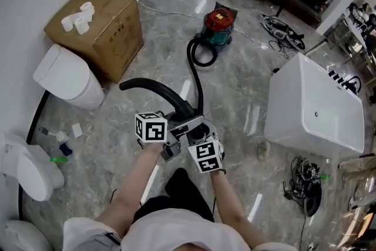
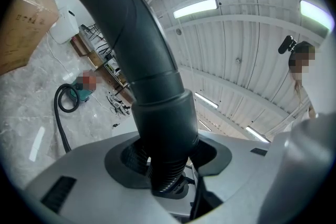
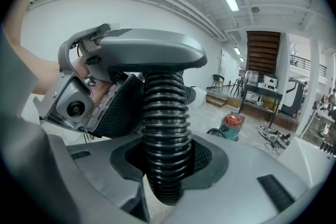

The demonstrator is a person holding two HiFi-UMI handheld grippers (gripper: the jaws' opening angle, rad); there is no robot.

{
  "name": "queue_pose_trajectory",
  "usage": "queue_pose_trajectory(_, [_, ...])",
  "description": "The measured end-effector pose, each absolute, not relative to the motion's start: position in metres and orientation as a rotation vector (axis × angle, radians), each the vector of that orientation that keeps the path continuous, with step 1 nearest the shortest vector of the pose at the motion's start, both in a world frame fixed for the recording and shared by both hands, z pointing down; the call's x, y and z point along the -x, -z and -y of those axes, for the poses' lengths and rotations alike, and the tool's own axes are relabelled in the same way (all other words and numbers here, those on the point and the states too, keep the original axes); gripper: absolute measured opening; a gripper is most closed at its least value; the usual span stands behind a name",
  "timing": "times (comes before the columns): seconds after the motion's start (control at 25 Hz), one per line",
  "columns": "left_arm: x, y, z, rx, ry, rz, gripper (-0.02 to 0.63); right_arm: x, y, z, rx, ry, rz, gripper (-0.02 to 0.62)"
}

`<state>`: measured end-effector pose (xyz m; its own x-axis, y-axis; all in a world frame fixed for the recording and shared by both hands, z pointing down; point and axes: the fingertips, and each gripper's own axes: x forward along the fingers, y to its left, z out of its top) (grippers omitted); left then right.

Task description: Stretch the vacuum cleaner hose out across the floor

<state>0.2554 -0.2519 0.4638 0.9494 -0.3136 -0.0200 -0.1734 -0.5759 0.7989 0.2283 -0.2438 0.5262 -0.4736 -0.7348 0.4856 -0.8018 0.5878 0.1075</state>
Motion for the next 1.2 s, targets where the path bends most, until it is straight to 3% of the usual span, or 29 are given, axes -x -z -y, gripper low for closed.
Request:
queue_pose_trajectory(0.52, [-0.225,-0.457,0.204,-2.219,0.182,0.281,0.206,-0.197,-0.522,0.198,-1.275,-0.205,2.306,0.146])
queue_pose_trajectory(1.2, [-0.136,-0.428,0.081,-2.277,0.144,0.143,0.206,-0.108,-0.494,0.083,-1.408,-0.183,2.247,0.146])
